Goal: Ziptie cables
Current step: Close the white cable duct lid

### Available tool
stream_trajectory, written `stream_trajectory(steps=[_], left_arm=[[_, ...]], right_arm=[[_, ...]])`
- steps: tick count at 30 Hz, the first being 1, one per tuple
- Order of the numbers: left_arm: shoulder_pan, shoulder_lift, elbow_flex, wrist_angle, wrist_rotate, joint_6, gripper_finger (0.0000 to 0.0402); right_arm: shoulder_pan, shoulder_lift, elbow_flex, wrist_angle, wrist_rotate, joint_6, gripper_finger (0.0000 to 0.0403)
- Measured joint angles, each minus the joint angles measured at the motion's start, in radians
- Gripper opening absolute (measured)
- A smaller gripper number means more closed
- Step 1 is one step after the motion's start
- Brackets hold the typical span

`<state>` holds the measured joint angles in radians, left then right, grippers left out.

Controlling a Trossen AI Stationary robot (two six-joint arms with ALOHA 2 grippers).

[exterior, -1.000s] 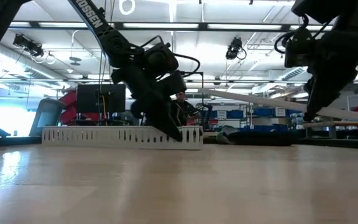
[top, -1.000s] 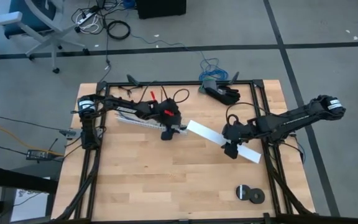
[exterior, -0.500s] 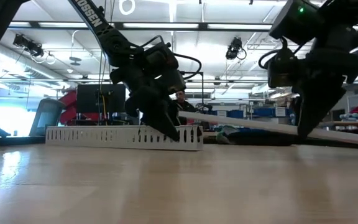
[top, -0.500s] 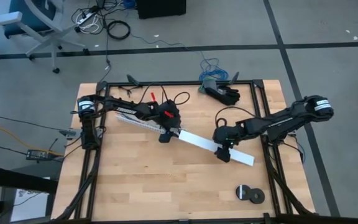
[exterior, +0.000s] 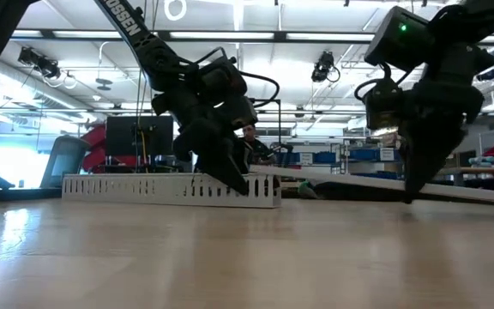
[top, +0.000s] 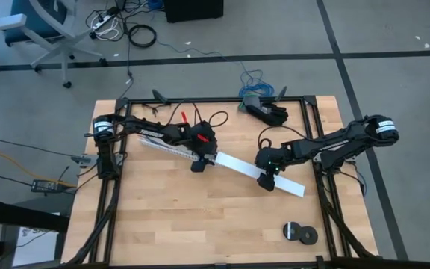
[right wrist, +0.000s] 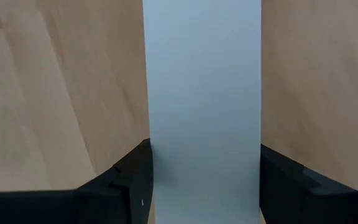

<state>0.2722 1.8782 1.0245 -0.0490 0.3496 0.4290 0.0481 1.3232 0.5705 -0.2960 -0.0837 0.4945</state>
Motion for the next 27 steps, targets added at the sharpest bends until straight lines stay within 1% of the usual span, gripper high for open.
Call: stream_trajectory(steps=[3,8,11,21,27], left_arm=[[0.000,0.000,0.000,0.000,-0.004,0.000,0.0223],[0.000,0.000,0.001,0.003,-0.011,-0.003,0.0223],[0.000,0.000,0.001,0.003,-0.012,-0.014,0.0223],[0.000,0.000,0.001,0.003,-0.012,-0.014,0.0223],[0.000,0.000,0.001,0.003,-0.011,-0.014,0.0223]], right_arm=[[-0.004,0.001,0.000,-0.028,-0.027,0.001,0.0218],[-0.005,0.001,0.000,-0.066,-0.016,-0.001,0.0219],[-0.005,0.000,0.000,-0.064,-0.015,-0.001,0.0227],[-0.017,0.000,0.000,-0.040,-0.015,-0.008,0.0279],[-0.030,0.000,0.000,-0.034,-0.042,-0.026,0.0314]])
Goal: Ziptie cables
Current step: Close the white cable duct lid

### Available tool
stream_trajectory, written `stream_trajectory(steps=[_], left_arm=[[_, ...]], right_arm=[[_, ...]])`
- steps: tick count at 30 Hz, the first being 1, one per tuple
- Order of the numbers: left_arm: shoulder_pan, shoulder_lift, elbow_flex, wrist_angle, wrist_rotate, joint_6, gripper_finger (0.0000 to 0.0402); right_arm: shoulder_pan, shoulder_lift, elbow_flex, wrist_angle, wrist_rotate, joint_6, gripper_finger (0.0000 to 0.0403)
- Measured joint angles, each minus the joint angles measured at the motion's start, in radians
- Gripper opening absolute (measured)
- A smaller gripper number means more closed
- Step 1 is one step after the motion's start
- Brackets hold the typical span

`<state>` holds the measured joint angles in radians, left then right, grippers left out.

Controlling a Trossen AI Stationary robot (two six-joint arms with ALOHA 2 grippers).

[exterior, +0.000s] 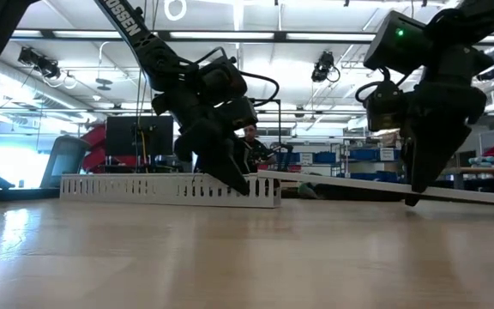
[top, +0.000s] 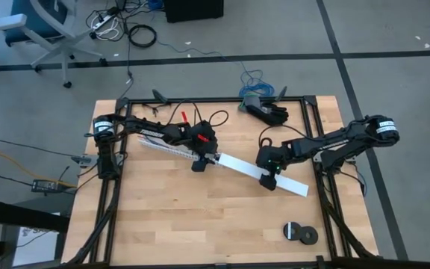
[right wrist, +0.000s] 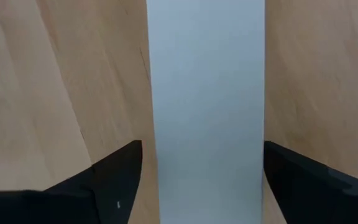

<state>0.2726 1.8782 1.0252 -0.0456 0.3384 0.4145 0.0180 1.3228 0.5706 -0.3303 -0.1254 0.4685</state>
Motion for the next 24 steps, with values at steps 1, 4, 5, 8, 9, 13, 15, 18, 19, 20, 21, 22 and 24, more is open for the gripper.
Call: stream_trajectory(steps=[1,4,5,8,9,13,15,18,19,20,21,22,24], left_arm=[[0.000,0.000,0.000,0.000,0.000,0.000,0.0223],[0.000,0.000,0.000,0.000,0.000,0.000,0.0223],[0.000,0.000,0.000,0.000,0.000,0.000,0.0223],[0.000,0.000,0.000,0.000,0.000,0.000,0.0223],[0.000,0.000,0.000,0.000,0.001,0.000,0.0223],[0.000,0.000,0.000,0.000,0.001,0.000,0.0223],[0.000,0.000,0.000,0.000,0.002,-0.003,0.0223],[0.000,0.000,0.000,0.000,0.003,-0.005,0.0223],[0.000,0.000,0.000,0.000,0.003,-0.006,0.0223],[0.000,0.000,0.000,-0.001,0.003,-0.006,0.0223],[0.000,0.000,0.000,-0.001,0.003,-0.006,0.0223],[0.000,0.000,0.000,-0.001,0.003,-0.007,0.0223],[0.000,0.000,0.000,-0.001,0.003,-0.007,0.0223]], right_arm=[[-0.003,0.000,0.000,0.000,-0.005,-0.001,0.0319],[-0.019,0.000,0.000,0.001,-0.012,-0.002,0.0332],[-0.027,-0.001,0.000,0.001,-0.023,-0.002,0.0335],[-0.055,-0.002,0.016,-0.017,-0.053,-0.003,0.0341],[-0.065,-0.002,0.029,-0.032,-0.058,-0.011,0.0343],[-0.093,-0.003,0.085,-0.118,-0.027,-0.094,0.0343],[-0.101,-0.003,0.118,-0.158,0.010,-0.140,0.0340],[-0.105,-0.003,0.174,-0.221,0.067,-0.192,0.0335],[-0.105,-0.003,0.196,-0.243,0.085,-0.203,0.0334],[-0.105,-0.003,0.221,-0.270,0.102,-0.209,0.0332],[-0.103,-0.003,0.248,-0.306,0.120,-0.209,0.0329],[-0.097,-0.006,0.277,-0.350,0.136,-0.206,0.0326],[-0.072,-0.010,0.339,-0.442,0.181,-0.181,0.0319]])
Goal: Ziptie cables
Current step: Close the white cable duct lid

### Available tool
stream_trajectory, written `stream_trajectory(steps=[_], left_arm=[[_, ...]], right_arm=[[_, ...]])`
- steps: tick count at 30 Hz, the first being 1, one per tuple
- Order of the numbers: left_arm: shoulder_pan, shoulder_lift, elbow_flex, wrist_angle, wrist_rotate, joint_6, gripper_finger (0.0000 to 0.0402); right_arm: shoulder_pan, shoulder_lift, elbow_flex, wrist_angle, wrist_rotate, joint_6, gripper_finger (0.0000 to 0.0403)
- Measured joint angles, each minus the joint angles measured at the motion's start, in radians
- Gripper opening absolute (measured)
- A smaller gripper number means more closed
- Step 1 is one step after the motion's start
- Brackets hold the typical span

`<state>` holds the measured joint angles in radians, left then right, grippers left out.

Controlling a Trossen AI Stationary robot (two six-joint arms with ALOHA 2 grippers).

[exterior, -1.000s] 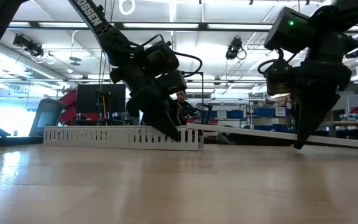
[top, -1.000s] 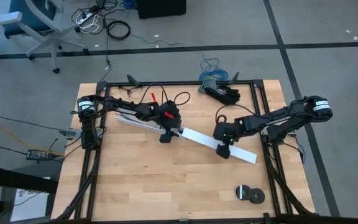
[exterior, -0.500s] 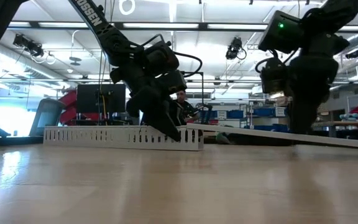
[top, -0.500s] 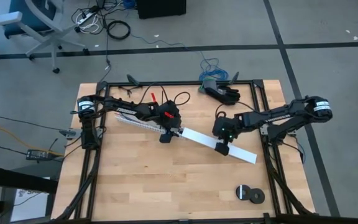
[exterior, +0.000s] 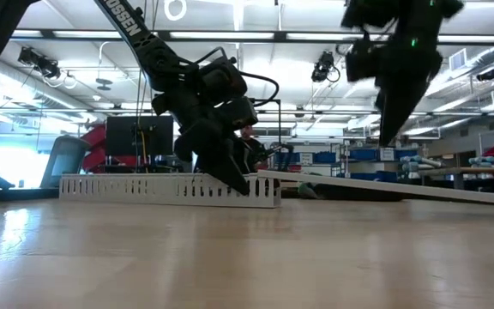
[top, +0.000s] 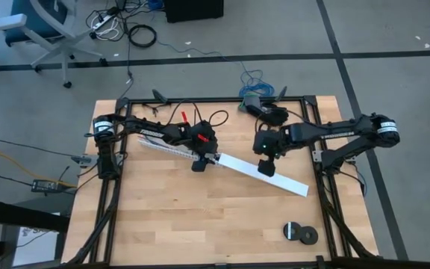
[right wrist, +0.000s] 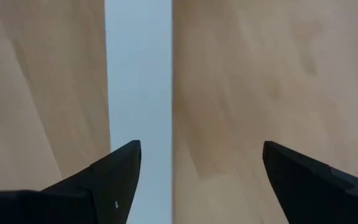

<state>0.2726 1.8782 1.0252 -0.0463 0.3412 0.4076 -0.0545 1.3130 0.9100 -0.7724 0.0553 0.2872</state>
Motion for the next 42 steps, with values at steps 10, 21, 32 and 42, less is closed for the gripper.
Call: stream_trajectory(steps=[10,21,32,42], left_arm=[[0.000,0.000,0.000,0.000,0.000,-0.001,0.0223],[0.000,0.001,-0.001,0.019,-0.004,-0.005,0.0223],[0.000,0.002,-0.002,0.050,-0.015,-0.034,0.0224],[0.000,0.002,-0.002,0.029,-0.016,-0.024,0.0224]], right_arm=[[0.362,-0.123,0.145,-0.327,0.437,0.428,0.0230],[0.531,-0.098,-0.070,0.008,0.978,0.629,0.0152],[0.305,0.053,-0.192,0.674,0.644,0.129,0.0010],[0.075,0.169,-0.192,0.874,0.195,0.038,0.0002]])
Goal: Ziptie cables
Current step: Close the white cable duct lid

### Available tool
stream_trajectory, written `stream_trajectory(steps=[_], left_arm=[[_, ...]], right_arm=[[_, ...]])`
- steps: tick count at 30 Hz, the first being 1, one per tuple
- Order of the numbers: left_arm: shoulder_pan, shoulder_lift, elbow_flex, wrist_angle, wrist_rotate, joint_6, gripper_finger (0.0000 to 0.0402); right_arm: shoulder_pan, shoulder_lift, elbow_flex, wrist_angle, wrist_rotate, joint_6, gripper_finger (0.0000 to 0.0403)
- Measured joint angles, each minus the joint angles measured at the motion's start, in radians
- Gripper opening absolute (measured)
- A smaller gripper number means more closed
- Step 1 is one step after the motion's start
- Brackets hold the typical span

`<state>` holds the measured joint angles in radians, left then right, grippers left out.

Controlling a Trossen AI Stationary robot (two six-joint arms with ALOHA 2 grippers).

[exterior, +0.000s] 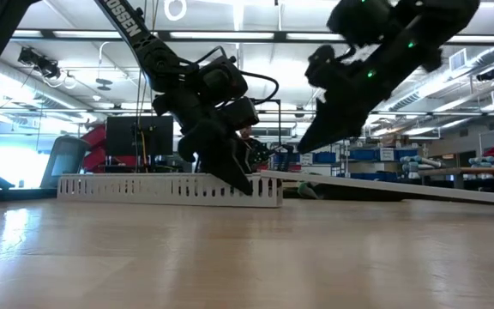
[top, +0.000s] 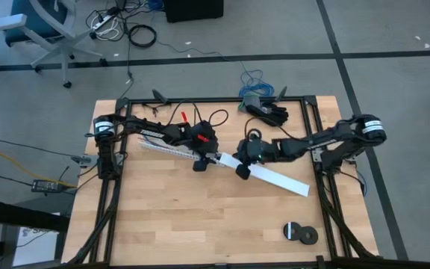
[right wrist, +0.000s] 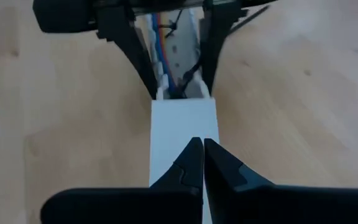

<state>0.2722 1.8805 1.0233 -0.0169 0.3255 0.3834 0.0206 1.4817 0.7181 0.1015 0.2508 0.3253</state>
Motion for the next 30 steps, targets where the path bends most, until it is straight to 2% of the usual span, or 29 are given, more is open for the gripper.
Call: stream_trajectory(steps=[5,10,22,30], left_arm=[[0.000,-0.001,0.001,-0.013,0.000,0.009,0.0224],[0.000,-0.002,0.001,-0.017,0.001,0.023,0.0224],[-0.027,0.005,0.002,0.014,0.000,0.032,0.0223],[-0.031,0.006,0.001,0.021,-0.001,0.032,0.0223]], right_arm=[[-0.058,0.056,0.001,0.106,-0.118,-0.024,0.0001],[-0.081,0.093,0.025,0.114,-0.218,-0.032,0.0000],[-0.103,0.139,0.045,0.108,-0.260,-0.058,0.0000],[-0.135,0.215,0.077,0.114,-0.335,-0.050,0.0000]])
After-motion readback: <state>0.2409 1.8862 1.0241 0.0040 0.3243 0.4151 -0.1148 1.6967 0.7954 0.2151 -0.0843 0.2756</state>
